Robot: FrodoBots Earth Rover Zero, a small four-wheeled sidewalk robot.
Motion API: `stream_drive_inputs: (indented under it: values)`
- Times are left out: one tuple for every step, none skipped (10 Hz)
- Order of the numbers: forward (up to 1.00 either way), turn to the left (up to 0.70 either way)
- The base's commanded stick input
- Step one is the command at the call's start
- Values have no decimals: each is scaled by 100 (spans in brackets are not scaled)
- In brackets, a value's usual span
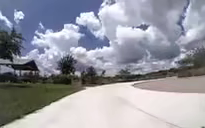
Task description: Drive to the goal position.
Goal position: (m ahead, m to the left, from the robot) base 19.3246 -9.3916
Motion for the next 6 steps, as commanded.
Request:
stream_drive_inputs:
  values:
    - [70, 0]
    - [70, 0]
    - [70, 0]
    - [70, 0]
    - [70, 0]
    - [70, 0]
